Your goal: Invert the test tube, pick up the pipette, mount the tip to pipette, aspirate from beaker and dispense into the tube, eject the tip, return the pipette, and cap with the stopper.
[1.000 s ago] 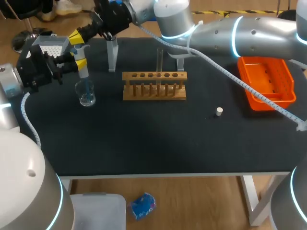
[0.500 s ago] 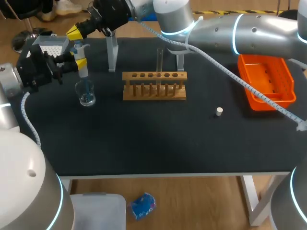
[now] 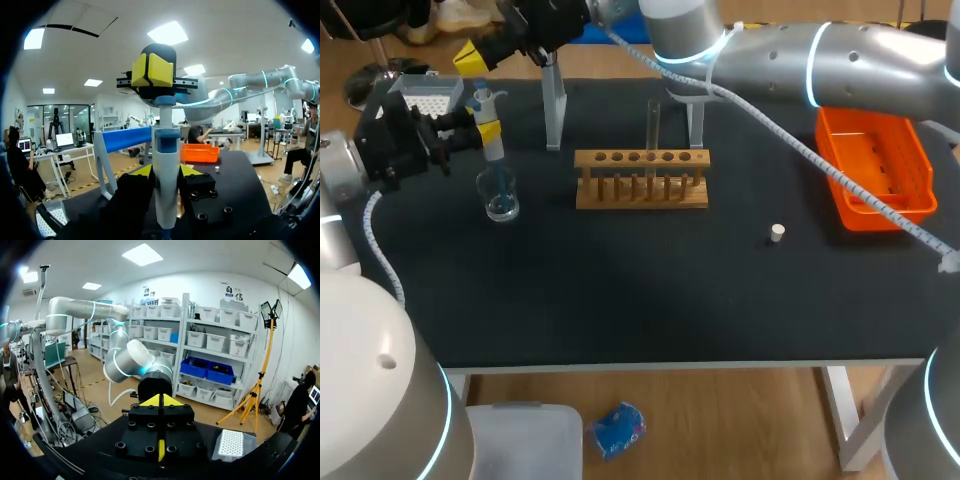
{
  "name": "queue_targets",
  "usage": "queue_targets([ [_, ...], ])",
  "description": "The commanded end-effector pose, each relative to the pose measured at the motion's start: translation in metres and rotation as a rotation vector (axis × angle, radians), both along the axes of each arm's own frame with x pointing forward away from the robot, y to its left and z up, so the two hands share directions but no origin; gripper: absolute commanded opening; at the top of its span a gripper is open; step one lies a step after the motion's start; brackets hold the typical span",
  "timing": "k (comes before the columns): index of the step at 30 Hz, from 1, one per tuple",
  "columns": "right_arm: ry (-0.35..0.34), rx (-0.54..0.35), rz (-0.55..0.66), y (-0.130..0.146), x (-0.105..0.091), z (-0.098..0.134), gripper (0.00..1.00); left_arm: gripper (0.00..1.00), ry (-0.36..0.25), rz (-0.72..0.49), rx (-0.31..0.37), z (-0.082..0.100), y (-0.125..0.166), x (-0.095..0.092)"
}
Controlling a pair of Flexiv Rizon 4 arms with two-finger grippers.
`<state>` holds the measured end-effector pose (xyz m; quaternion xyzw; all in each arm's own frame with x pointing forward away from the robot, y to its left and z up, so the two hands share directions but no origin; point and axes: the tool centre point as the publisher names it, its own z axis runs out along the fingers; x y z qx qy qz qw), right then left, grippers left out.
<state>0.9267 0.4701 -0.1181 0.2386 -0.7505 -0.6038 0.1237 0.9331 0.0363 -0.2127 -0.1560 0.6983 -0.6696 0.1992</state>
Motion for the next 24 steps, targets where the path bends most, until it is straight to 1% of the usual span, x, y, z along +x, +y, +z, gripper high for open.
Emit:
queue_targets([
  [1,-0.016,-0.007,0.001,-0.005,-0.002,0.008,0.0,0.0,0.001,0.001,0.001,0.001,0.0,-0.001],
  [2,-0.019,-0.007,0.002,-0.005,-0.002,0.009,0.01,0.0,0.001,0.001,0.001,0.001,0.0,-0.001],
  [3,-0.023,-0.009,0.003,-0.006,-0.003,0.011,0.17,0.0,0.001,0.001,0.001,0.001,0.0,-0.001],
  [4,-0.025,-0.01,0.003,-0.006,-0.003,0.012,0.26,0.0,0.001,0.001,0.001,0.001,0.0,-0.001],
  [5,-0.029,-0.013,0.004,-0.007,-0.004,0.013,0.6,0.0,0.001,0.001,0.001,0.001,0.0,-0.001],
  [6,-0.034,-0.019,0.004,-0.008,-0.004,0.014,1.0,0.0,0.001,0.001,0.001,0.001,0.0,-0.001],
  [11,-0.047,-0.044,-0.01,-0.017,-0.006,0.021,1.0,0.0,0.001,0.001,0.001,0.001,0.0,-0.001],
  [16,-0.063,-0.111,-0.049,-0.033,-0.008,0.024,1.0,0.0,0.001,0.001,0.001,0.001,0.0,-0.001],
  [20,-0.07,-0.145,-0.097,-0.054,-0.009,0.025,1.0,0.0,0.001,0.001,0.001,0.001,0.0,-0.001],
  [24,-0.061,-0.157,-0.159,-0.084,-0.007,0.022,1.0,0.0,0.001,0.001,0.001,0.001,0.0,-0.001],
])
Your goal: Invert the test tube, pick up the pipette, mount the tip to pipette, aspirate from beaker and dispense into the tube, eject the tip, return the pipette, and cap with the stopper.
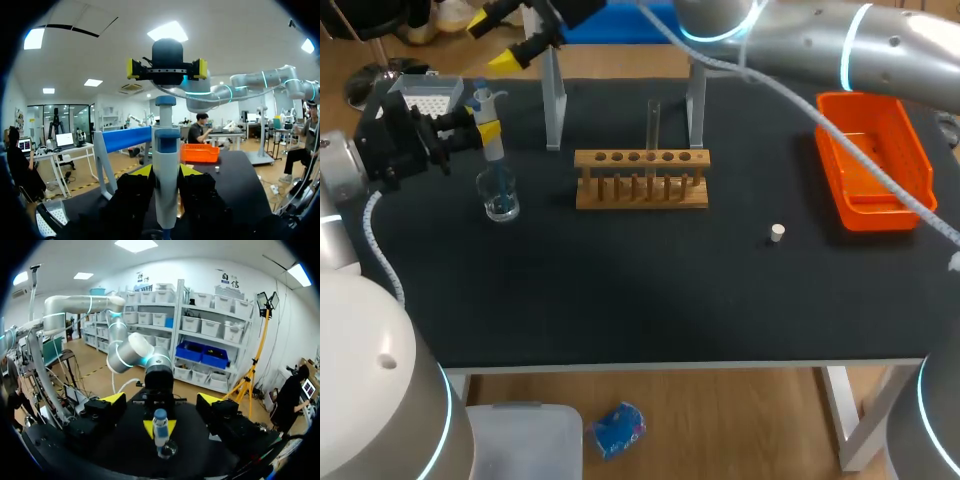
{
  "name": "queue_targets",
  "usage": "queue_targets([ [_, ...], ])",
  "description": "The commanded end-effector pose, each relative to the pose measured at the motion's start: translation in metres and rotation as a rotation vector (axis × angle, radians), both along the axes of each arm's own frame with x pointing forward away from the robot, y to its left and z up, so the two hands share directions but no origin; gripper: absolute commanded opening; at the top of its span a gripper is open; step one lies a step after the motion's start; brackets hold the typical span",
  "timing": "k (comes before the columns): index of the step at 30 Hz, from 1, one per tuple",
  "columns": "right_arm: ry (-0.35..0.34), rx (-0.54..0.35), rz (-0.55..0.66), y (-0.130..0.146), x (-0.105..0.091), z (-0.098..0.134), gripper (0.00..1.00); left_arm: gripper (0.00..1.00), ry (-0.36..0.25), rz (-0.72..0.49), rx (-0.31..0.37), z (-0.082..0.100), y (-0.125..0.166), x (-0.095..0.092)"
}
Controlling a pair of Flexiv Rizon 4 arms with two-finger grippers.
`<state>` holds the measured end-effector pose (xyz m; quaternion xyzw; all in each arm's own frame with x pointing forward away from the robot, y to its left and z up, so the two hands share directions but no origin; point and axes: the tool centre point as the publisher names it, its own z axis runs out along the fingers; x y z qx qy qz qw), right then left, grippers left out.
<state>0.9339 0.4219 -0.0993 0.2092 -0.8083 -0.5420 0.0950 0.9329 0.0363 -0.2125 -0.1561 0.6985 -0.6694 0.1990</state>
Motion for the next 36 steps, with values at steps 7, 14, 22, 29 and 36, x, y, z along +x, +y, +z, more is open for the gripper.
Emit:
queue_targets([
  [7,-0.009,-0.026,-0.1,-0.064,-0.012,-0.003,1.0,0.0,0.001,0.001,0.001,0.001,0.0,-0.001],
  [14,-0.009,-0.026,-0.1,-0.064,-0.012,-0.003,1.0,0.0,0.001,0.001,0.001,0.001,0.0,-0.001],
  [22,-0.009,-0.026,-0.1,-0.064,-0.012,-0.003,1.0,0.0,0.001,0.001,0.001,0.001,0.0,-0.001],
  [29,-0.004,-0.071,-0.223,-0.1,-0.01,-0.008,1.0,0.0,0.001,0.001,0.001,0.001,0.0,-0.001],
  [36,0.012,-0.114,-0.346,-0.155,-0.007,-0.018,1.0,0.0,0.001,0.001,0.001,0.001,0.0,-0.001],
])
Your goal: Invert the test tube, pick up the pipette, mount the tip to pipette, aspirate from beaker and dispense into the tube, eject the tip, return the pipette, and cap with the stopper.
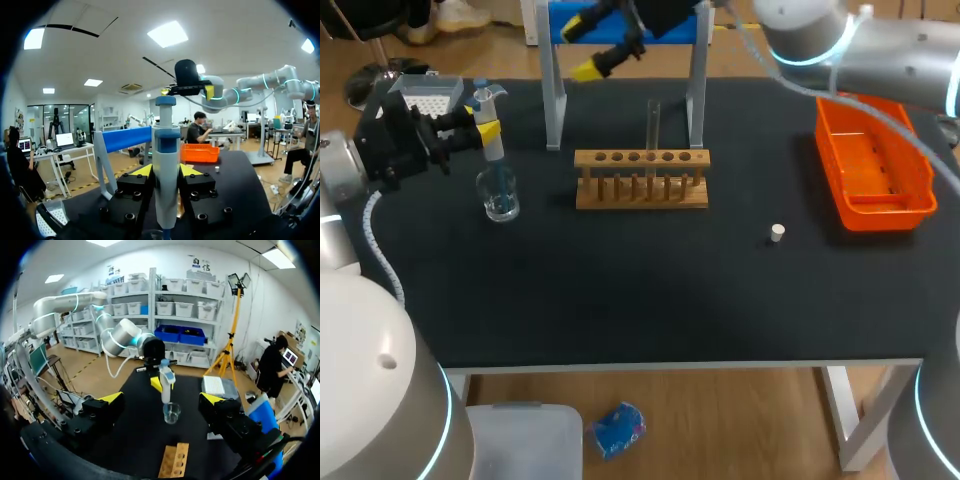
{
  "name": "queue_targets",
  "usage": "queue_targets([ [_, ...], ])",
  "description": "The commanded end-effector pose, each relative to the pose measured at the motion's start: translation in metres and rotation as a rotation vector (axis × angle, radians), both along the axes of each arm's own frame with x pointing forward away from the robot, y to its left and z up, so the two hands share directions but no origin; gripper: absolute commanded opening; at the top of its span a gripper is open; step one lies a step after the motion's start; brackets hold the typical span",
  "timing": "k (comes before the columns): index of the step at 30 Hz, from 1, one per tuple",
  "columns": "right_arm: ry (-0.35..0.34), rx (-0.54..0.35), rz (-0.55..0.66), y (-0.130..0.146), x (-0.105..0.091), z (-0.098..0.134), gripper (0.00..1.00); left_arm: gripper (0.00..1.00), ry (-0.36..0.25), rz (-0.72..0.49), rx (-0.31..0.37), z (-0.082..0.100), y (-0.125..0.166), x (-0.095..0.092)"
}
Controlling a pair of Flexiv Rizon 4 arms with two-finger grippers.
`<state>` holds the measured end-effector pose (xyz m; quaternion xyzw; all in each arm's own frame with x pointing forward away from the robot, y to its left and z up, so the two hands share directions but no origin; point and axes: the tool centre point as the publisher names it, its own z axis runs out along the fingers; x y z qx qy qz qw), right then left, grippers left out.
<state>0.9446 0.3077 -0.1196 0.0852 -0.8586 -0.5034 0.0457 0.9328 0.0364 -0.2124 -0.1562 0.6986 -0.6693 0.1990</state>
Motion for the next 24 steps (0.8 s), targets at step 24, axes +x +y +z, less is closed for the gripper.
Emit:
queue_targets([
  [24,-0.073,-0.058,-0.188,-0.15,0.021,-0.061,1.0,0.0,0.0,0.001,0.0,0.001,0.0,-0.001],
])
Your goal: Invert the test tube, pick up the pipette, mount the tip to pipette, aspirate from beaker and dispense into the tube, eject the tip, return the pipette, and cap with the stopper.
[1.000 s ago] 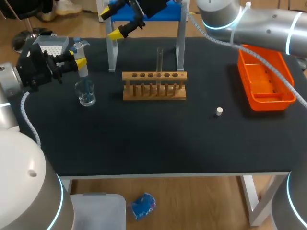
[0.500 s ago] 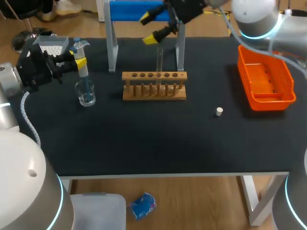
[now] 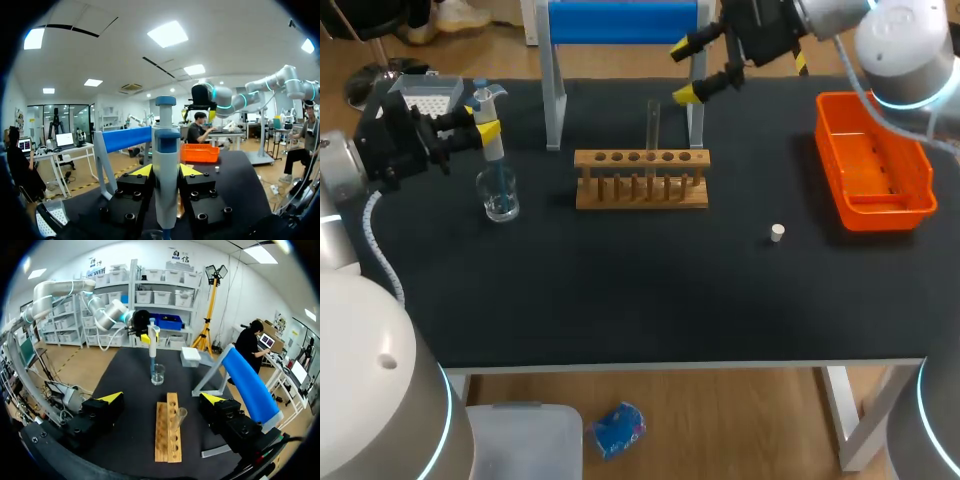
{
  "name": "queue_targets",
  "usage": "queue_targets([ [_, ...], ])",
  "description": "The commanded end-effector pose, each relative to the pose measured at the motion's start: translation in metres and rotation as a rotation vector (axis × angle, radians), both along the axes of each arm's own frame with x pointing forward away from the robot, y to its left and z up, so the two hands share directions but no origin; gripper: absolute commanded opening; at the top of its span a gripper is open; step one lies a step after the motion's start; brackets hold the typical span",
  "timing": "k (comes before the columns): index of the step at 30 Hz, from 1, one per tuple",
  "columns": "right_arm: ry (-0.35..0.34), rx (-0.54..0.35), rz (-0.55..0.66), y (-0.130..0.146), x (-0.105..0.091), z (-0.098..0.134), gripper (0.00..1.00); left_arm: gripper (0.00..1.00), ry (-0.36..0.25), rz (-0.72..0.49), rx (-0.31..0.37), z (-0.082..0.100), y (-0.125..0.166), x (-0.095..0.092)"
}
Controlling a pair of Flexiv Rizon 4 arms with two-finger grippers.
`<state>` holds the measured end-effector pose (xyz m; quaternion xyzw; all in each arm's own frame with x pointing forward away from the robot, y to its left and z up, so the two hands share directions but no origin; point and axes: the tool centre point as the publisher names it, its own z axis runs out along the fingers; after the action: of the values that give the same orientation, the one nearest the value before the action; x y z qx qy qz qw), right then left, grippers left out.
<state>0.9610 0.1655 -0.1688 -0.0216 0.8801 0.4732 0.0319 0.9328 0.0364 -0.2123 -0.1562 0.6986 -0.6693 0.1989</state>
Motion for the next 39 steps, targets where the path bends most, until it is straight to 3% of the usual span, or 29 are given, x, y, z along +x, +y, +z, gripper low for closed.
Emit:
queue_targets([
  [1,0.007,0.009,-0.002,-0.01,0.007,-0.015,1.0,0.0,0.0,0.001,0.0,0.001,0.0,-0.001],
  [15,0.079,0.012,0.005,-0.018,0.029,-0.062,1.0,0.0,0.0,0.001,0.0,0.001,0.0,-0.001],
  [29,0.104,-0.024,0.024,-0.01,0.028,-0.083,1.0,0.0,0.0,0.001,0.0,0.001,0.0,-0.001],
  [39,0.104,-0.024,0.024,-0.01,0.028,-0.083,1.0,0.0,0.0,0.001,0.0,0.001,0.0,-0.001],
])
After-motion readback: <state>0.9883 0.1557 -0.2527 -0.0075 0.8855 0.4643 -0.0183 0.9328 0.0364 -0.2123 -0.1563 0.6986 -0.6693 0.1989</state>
